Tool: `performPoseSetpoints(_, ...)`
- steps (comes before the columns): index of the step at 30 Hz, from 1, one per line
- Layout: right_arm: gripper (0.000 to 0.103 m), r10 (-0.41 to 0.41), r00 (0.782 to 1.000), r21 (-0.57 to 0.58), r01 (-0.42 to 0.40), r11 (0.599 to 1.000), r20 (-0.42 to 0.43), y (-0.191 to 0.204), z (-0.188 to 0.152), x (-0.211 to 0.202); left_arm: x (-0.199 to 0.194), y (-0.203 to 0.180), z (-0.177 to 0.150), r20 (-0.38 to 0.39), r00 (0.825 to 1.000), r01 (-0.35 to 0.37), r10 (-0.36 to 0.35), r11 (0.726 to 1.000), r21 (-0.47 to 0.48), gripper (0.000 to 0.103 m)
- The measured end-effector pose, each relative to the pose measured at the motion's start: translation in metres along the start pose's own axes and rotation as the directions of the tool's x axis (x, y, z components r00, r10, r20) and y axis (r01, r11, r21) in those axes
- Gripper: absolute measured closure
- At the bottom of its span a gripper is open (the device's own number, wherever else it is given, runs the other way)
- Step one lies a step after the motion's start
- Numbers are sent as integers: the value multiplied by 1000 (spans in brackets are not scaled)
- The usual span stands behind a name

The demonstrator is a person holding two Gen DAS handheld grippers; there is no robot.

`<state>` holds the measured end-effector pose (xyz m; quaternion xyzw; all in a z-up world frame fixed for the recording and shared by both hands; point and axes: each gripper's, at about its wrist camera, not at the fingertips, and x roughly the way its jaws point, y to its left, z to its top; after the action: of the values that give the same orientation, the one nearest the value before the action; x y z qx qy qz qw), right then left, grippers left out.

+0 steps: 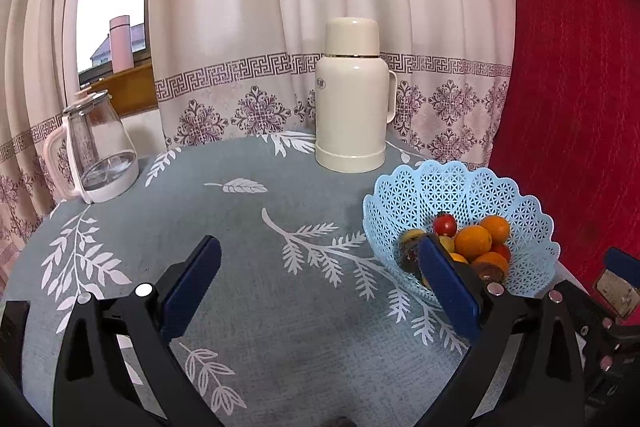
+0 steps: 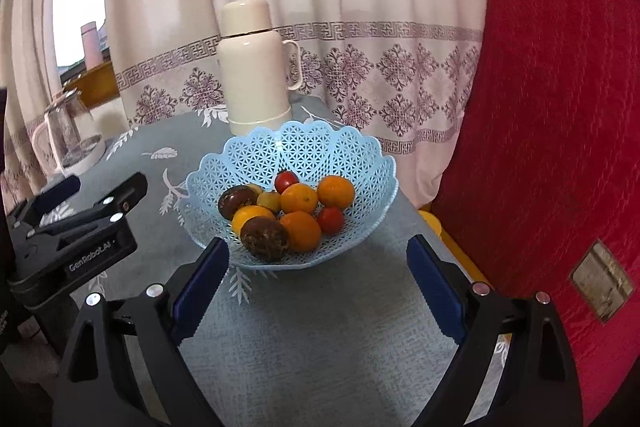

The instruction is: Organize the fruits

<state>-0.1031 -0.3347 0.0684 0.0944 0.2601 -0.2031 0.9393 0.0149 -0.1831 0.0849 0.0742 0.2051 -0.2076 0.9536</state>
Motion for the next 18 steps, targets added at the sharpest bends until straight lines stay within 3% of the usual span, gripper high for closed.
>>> performPoseSetpoints(18,13,-6,1000,-19,6,1000,0,3,5,-1,3,-3,-2,-10,1000,-15,15,1000,26,3)
